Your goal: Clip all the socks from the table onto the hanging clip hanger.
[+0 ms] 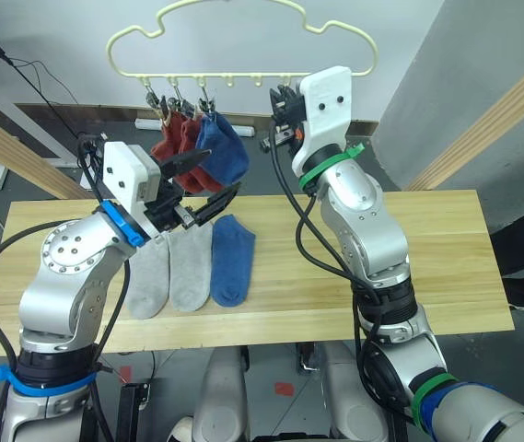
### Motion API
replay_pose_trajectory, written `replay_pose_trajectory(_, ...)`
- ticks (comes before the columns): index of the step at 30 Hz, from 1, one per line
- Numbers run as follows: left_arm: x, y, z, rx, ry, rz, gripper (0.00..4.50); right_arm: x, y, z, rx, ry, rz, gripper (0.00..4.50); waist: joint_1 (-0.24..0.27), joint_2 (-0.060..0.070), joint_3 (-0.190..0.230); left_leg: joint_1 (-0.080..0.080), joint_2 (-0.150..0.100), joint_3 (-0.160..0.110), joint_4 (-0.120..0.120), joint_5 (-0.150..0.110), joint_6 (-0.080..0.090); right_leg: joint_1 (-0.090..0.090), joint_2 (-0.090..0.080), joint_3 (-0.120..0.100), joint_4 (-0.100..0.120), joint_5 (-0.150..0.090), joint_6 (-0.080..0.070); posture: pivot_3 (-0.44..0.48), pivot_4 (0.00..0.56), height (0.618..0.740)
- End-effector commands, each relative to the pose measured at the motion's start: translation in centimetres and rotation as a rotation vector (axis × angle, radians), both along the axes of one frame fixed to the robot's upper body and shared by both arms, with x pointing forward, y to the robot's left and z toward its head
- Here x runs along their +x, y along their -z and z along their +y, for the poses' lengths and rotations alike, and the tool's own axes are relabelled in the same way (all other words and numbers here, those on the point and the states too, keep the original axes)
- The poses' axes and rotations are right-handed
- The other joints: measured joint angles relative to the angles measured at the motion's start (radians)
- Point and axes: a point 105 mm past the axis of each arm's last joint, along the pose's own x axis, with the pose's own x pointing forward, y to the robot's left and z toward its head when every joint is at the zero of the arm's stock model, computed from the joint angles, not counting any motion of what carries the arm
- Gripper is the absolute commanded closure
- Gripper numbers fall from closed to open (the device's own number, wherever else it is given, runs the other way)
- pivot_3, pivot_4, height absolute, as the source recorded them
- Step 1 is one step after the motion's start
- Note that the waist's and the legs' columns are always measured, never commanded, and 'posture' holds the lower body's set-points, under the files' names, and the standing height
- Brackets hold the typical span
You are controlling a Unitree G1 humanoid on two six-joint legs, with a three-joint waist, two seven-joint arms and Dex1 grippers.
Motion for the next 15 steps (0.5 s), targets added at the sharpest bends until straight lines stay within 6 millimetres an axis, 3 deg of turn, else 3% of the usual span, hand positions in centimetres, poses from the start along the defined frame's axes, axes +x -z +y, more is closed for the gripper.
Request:
replay_pose_trajectory(1, -0.3, 0.4, 0.8, -0.019, -0.07, 0.013, 0.91, -0.8, -1.8, -0.1, 0.037, -0.01, -0.07, 4.47, -0.002, 0.0, 0.0, 0.0, 0.0, 0.0, 0.0, 0.0, 0.0, 0.0, 0.0, 0.0, 0.0, 0.0, 0.0, 0.01, 0.432, 0.74)
replay_pose_trajectory(6, -0.3, 4.3, 0.6, -0.033, -0.171, 0.168, 0.0, -0.7, -1.8, -0.3, 0.032, -0.006, -0.07, 4.47, -0.006, 0.0, 0.0, 0.0, 0.001, 0.0, 0.0, 0.0, 0.0, 0.0, 0.0, 0.0, 0.0, 0.0, 0.0, 0.005, 0.435, 0.74)
replay_pose_trajectory(11, 0.4, 10.0, 0.5, -0.034, -0.368, 0.362, 0.0, -0.8, -1.7, -0.2, 0.025, -0.011, -0.066, 4.47, -0.009, 0.0, 0.0, 0.0, 0.001, 0.0, 0.0, 0.0, 0.0, 0.0, 0.0, 0.001, 0.0, 0.0, 0.0, -0.007, 0.445, 0.74)
replay_pose_trajectory(15, 1.2, 12.4, -1.3, -0.037, -0.372, 0.4, 0.0, -0.9, -1.6, -0.1, 0.017, -0.02, -0.061, 4.47, -0.01, 0.0, 0.0, 0.0, 0.001, 0.0, 0.0, 0.0, 0.001, 0.0, 0.0, 0.0, 0.001, 0.0, 0.0, -0.021, 0.452, 0.74)
